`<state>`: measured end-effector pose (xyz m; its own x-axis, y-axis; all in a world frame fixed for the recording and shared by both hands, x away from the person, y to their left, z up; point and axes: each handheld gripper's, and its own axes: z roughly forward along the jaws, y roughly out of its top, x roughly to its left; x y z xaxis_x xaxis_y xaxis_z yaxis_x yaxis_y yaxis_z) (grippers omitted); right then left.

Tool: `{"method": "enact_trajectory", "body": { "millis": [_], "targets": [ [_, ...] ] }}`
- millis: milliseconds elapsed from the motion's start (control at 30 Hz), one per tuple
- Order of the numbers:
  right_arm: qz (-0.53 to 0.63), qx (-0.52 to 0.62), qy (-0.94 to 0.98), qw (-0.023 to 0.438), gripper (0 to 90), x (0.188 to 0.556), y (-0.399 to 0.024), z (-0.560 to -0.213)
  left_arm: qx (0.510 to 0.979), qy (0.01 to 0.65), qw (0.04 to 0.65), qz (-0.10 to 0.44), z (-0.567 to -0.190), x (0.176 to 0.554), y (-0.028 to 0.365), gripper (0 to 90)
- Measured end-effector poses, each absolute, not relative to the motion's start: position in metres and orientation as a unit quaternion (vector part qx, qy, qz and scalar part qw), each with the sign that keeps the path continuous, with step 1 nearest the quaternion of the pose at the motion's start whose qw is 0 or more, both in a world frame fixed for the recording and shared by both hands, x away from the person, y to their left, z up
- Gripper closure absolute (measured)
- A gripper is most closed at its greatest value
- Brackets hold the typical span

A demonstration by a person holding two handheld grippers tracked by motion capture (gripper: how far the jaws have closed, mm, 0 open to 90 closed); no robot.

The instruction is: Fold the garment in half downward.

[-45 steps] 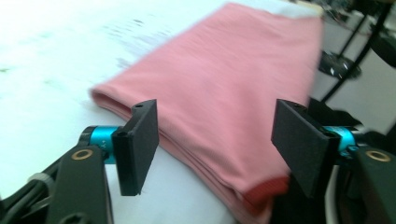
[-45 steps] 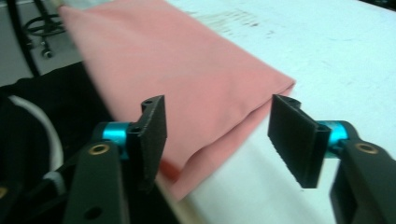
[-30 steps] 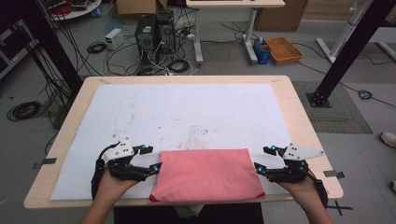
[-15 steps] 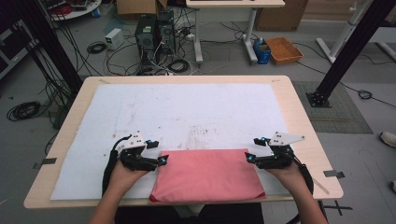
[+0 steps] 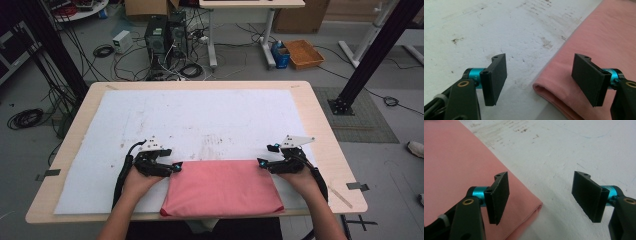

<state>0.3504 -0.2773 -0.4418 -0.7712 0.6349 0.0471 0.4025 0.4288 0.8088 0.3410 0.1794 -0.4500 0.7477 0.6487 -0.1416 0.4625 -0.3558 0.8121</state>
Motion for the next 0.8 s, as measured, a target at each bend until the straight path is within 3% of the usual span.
{"method": "enact_trajectory", "body": {
  "millis": [300, 800],
  "targets": [
    [0.409, 0.305, 0.851, 0.120, 40.2, 0.3519, -0.2743, -0.4499, 0.835, 0.330, 0.430, 0.099, -0.4510, 0.3406, 0.1743, 37.7],
    [0.401, 0.279, 0.867, 0.096, 76.5, 0.3470, -0.2748, -0.4505, 0.837, 0.338, 0.417, 0.105, -0.4502, 0.3337, 0.1801, 60.3]
  ]
}}
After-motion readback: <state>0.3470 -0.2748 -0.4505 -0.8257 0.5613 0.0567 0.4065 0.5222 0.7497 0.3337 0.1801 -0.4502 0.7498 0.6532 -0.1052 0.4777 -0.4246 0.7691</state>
